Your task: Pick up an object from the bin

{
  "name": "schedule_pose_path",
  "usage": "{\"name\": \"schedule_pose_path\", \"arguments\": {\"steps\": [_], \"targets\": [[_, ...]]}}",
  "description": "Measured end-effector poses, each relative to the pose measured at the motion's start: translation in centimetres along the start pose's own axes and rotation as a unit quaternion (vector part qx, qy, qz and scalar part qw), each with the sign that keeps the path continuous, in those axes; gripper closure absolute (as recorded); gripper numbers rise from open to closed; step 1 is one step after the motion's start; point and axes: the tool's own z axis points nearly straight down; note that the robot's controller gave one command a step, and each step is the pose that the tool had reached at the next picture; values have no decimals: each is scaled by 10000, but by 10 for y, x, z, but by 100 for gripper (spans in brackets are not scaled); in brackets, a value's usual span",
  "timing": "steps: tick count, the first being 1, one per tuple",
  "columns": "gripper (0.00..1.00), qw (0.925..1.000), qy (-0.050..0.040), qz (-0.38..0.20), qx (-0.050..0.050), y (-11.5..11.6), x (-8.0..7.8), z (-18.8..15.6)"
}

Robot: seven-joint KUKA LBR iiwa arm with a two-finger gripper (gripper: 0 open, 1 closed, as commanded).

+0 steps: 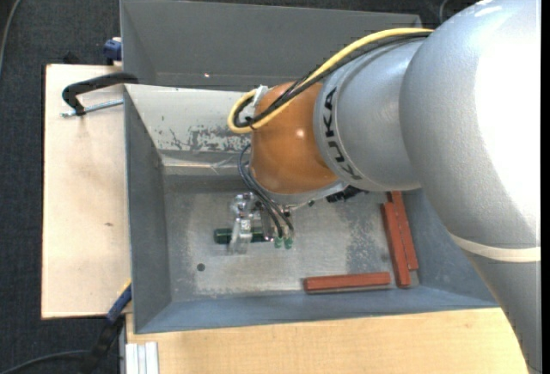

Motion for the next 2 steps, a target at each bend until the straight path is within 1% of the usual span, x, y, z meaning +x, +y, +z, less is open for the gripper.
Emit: {"name": "schedule_pose_path", "arguments": {"steps": [1,2], "targets": [[100,10000,6,-4,1,1,-1,-3],[100,10000,1,-12,1,2,-2,-37]]}}
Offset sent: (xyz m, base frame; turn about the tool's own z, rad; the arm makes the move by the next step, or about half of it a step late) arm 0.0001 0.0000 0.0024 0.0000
